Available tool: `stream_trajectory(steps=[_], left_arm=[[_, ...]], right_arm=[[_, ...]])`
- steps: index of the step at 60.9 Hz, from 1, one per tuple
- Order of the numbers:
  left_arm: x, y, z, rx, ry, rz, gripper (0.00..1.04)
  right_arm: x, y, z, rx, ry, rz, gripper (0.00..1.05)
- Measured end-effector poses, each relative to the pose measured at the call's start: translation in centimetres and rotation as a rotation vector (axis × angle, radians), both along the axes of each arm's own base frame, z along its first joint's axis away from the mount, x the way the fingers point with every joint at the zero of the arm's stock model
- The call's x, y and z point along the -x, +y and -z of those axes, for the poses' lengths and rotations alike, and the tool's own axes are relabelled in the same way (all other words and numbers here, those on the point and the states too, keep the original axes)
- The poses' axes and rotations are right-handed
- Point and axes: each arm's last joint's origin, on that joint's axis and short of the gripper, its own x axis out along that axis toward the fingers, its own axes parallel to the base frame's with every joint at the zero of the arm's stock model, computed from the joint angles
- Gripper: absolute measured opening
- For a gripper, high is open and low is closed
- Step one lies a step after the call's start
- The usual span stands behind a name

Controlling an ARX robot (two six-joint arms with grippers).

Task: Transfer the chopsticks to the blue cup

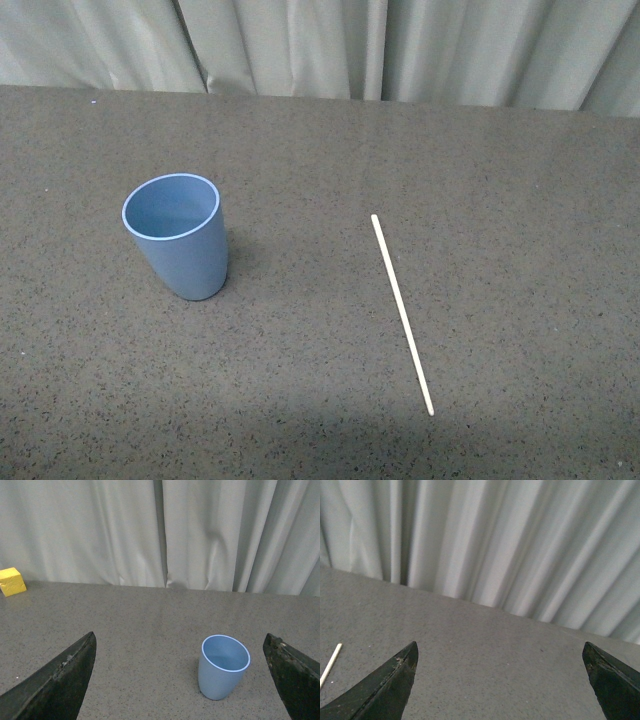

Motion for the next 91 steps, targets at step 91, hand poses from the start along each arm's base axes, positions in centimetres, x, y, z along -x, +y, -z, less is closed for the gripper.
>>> stream_trajectory(steps=[91], left_arm=[[0.0, 0.0, 0.0, 0.0, 0.0, 0.0, 0.98]], right_arm=[[-21.0, 17.0, 13.5, -0.142, 1.243, -0.101, 0.68]])
